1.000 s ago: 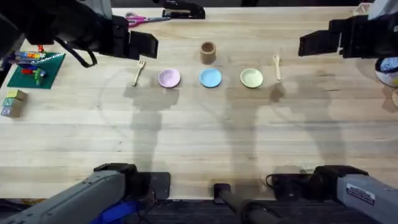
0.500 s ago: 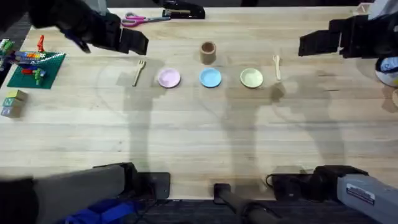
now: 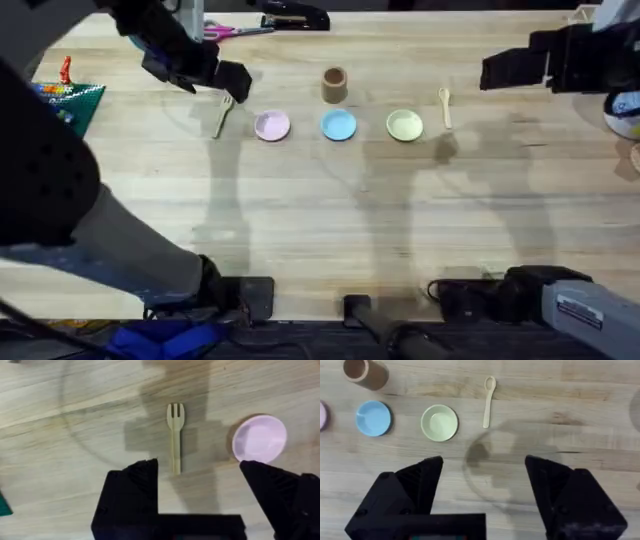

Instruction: Pick up a utensil and set it on the pink plate, then put the other utensil in the container.

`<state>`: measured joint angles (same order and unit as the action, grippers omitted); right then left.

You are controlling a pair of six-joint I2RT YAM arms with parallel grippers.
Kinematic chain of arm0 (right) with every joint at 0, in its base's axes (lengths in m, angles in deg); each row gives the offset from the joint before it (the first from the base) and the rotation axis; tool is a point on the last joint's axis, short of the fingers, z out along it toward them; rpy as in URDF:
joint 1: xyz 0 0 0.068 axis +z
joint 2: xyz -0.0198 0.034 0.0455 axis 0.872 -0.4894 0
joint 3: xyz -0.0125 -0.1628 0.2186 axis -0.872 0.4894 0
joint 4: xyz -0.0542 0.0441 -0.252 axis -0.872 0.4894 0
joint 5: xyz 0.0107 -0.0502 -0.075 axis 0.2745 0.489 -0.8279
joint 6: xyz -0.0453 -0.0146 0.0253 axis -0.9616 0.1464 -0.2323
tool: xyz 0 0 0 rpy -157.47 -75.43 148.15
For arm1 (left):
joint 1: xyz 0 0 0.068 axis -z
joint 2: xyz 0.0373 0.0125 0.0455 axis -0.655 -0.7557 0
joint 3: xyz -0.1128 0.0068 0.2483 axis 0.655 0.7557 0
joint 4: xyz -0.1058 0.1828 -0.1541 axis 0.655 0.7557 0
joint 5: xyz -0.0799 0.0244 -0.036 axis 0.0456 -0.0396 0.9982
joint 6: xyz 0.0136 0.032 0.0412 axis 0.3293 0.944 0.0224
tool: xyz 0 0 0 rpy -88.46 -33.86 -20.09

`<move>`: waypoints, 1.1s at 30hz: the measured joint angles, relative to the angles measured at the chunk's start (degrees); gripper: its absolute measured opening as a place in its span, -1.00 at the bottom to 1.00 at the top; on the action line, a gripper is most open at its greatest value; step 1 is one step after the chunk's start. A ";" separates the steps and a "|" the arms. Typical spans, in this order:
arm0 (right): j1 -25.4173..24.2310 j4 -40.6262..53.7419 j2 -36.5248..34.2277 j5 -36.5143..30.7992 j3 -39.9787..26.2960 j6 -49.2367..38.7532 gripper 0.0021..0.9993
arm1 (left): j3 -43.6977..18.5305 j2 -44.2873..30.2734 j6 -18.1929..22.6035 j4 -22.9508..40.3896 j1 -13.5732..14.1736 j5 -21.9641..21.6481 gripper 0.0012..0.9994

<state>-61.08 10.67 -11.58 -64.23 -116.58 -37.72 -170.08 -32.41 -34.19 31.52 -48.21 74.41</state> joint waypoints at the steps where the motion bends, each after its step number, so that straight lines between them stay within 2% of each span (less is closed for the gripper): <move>1: 0.00 0.00 -0.02 0.00 0.00 0.00 1.00 | 0.00 -0.85 0.00 -0.43 0.00 -0.07 0.99; 7: 0.00 0.00 0.00 0.00 -0.01 0.00 1.00 | 0.00 -4.36 0.25 -4.22 0.00 -0.69 0.99; 17: 0.00 0.00 0.00 0.00 -0.02 0.00 1.00 | -0.02 -7.84 0.67 -4.27 -1.24 -1.57 0.99; 33: 0.00 0.02 0.00 0.00 -0.02 0.00 1.00 | -0.07 -11.99 0.90 -4.28 -1.22 -2.55 0.99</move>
<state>-61.08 10.69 -11.59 -64.23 -116.61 -37.72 -170.15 -44.39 -33.30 27.24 -49.43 71.86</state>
